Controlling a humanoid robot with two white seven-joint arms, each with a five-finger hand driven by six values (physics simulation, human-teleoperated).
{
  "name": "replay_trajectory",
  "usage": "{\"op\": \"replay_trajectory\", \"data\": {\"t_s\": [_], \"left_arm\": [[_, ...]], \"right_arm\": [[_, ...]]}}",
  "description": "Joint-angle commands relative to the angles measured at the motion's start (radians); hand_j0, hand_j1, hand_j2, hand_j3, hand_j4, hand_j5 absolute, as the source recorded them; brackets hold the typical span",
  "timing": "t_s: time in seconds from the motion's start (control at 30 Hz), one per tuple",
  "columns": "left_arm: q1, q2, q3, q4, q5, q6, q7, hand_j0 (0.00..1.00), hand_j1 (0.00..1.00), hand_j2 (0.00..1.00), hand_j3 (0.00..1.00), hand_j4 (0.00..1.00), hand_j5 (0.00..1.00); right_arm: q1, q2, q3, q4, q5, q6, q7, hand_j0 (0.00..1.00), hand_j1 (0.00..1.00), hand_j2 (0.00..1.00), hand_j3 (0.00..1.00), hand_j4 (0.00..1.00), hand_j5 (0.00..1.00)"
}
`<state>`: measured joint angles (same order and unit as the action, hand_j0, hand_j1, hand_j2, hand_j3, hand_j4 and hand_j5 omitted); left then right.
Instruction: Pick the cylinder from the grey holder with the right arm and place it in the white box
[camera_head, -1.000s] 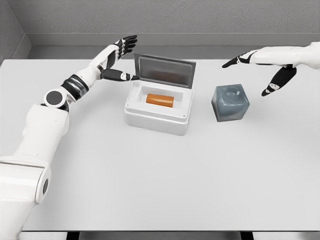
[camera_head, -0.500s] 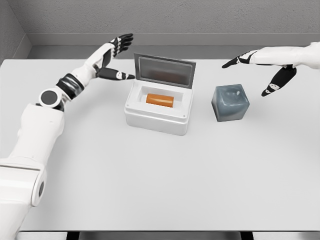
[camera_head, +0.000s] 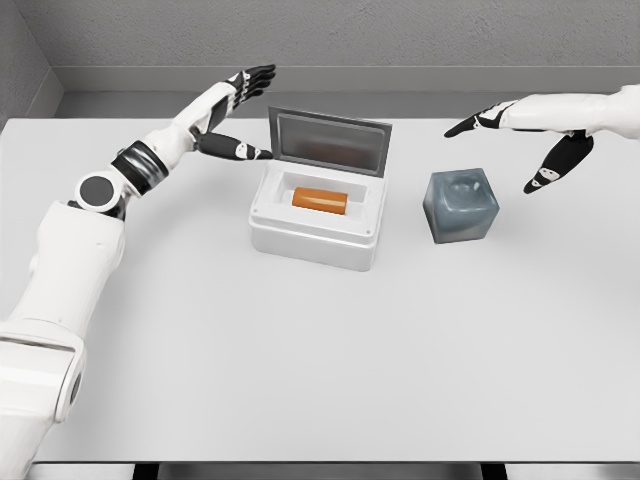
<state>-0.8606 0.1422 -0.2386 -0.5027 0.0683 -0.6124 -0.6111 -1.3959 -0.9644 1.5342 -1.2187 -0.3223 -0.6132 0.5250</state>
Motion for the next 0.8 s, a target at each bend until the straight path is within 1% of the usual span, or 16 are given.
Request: {"op": "replay_trajectory", "data": {"t_s": [0.0,0.13,0.23,0.3,0.4,0.63,0.7,0.77], "left_arm": [[0.000,-0.001,-0.001,-0.004,0.008,0.002,0.000,1.00,1.00,1.00,1.00,1.00,1.00],[0.003,-0.006,-0.004,-0.004,0.007,0.002,0.000,1.00,1.00,1.00,1.00,1.00,1.00],[0.003,-0.007,-0.022,-0.005,0.008,0.002,0.000,1.00,1.00,1.00,1.00,1.00,1.00],[0.011,-0.009,-0.024,-0.028,0.008,0.002,0.000,1.00,1.00,1.00,1.00,1.00,1.00],[0.015,-0.007,-0.036,-0.037,0.008,0.002,0.000,1.00,1.00,1.00,1.00,1.00,1.00],[0.020,-0.004,-0.038,-0.060,0.008,0.002,0.000,1.00,1.00,1.00,1.00,1.00,1.00],[0.018,-0.001,-0.033,-0.057,0.033,0.002,0.000,1.00,1.00,1.00,1.00,1.00,1.00],[0.014,0.000,-0.027,-0.051,0.039,0.002,0.000,1.00,1.00,1.00,1.00,1.00,1.00]], "right_arm": [[0.000,0.000,-0.002,-0.001,-0.006,0.002,0.000,1.00,1.00,1.00,1.00,1.00,1.00],[0.000,0.000,-0.002,-0.001,-0.006,0.002,0.000,1.00,1.00,1.00,1.00,1.00,1.00],[0.000,0.000,-0.002,-0.001,-0.006,0.002,0.000,1.00,1.00,1.00,1.00,1.00,1.00],[0.000,-0.002,-0.002,-0.002,-0.006,0.002,0.000,1.00,1.00,1.00,1.00,1.00,1.00],[0.000,-0.004,-0.002,-0.004,-0.006,0.002,0.000,1.00,1.00,1.00,1.00,1.00,1.00],[0.000,-0.005,-0.002,-0.007,-0.006,0.002,0.000,1.00,1.00,1.00,1.00,1.00,1.00],[0.000,-0.005,-0.002,-0.007,-0.006,0.002,0.000,1.00,1.00,1.00,1.00,1.00,1.00],[0.000,-0.005,-0.002,-0.008,-0.006,0.002,0.000,1.00,1.00,1.00,1.00,1.00,1.00]]}}
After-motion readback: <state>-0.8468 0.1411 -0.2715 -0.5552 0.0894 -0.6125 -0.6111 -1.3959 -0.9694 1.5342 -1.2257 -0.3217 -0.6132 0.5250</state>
